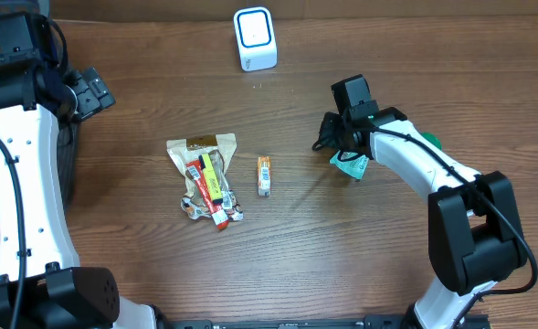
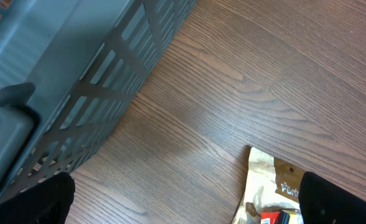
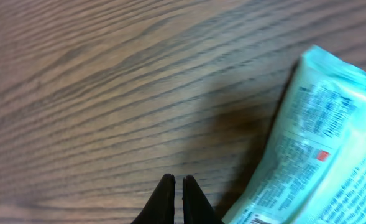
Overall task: Scan the item barcode
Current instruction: 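Open the right gripper, release the wipes pack, and lift away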
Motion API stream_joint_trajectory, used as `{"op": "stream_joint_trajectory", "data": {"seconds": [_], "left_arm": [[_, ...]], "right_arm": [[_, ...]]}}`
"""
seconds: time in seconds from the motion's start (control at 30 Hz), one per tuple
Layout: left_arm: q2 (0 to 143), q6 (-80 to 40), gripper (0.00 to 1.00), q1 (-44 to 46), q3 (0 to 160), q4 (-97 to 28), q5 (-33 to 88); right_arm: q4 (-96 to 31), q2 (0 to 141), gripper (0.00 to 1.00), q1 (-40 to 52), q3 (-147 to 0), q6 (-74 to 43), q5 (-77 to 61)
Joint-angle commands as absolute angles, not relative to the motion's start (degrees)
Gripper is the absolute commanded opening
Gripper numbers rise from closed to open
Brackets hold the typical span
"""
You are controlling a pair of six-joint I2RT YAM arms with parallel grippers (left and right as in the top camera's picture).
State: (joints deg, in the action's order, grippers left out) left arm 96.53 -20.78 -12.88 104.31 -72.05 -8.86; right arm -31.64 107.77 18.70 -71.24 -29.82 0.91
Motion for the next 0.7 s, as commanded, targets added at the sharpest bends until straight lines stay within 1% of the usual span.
{"op": "stream_joint_trajectory", "data": {"seconds": [0.0, 0.2, 0.37, 0.67], "left_arm": [[95.5, -20.1, 1.0, -13.0, 105.5, -72.0, -9.5], [95.5, -20.1, 1.0, -13.0, 105.5, -72.0, -9.5], [95.5, -20.1, 1.0, -13.0, 105.5, -72.0, -9.5], [95.5, -20.1, 1.0, -13.0, 105.5, -72.0, -9.5]], "right_arm": [[-31.6, 107.5, 0.07, 18.3, -70.7, -36.1, 3.0], [-31.4, 107.5, 0.07, 18.3, -68.3, -36.1, 3.0], [-31.7, 107.5, 0.07, 18.2, -65.3, -36.0, 6.3], [-36.0, 107.4, 0.08, 15.5, -65.3, -35.8, 6.4]]}}
